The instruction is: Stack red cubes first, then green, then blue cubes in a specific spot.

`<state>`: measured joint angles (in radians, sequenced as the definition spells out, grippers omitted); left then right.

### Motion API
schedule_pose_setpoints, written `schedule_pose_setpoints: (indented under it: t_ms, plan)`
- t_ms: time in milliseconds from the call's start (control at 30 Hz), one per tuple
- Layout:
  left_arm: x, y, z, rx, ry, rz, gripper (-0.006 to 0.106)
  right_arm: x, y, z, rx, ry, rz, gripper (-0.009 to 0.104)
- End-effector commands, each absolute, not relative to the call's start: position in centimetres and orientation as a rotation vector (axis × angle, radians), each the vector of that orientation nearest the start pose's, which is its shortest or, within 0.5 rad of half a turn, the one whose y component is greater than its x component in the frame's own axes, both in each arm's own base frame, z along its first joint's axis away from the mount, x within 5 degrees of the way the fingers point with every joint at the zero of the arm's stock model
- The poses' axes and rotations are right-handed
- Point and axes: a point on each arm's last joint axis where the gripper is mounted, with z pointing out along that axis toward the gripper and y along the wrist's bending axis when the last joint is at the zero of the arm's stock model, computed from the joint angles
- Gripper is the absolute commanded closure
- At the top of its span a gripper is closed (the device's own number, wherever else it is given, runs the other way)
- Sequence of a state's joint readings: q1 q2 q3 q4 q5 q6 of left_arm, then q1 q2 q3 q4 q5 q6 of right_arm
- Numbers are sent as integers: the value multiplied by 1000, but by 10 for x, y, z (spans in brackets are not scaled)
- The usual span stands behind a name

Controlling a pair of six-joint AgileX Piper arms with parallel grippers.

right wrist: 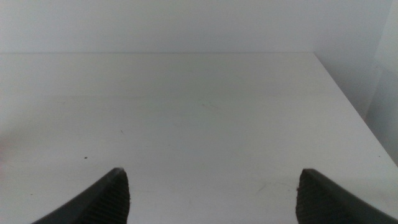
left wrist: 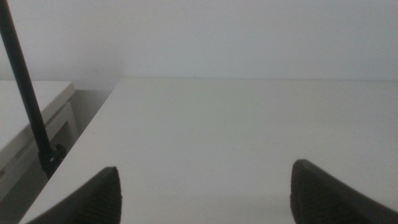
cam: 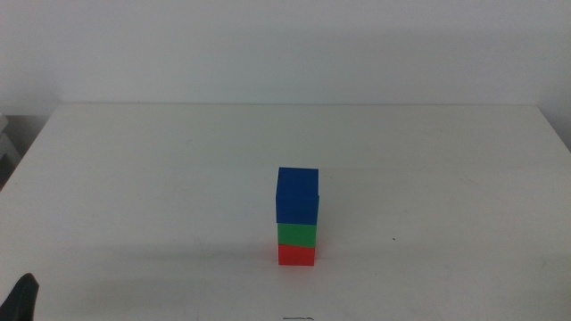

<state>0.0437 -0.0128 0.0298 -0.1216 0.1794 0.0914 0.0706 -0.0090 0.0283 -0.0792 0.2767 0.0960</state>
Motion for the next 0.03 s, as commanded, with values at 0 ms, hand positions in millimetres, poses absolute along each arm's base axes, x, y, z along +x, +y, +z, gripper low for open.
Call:
schedule_pose_setpoints:
  t_ms: [0]
  plan:
    - [55, 1, 197, -70, 1570, -22, 8, 54, 2, 193, -46, 1659, 29, 22]
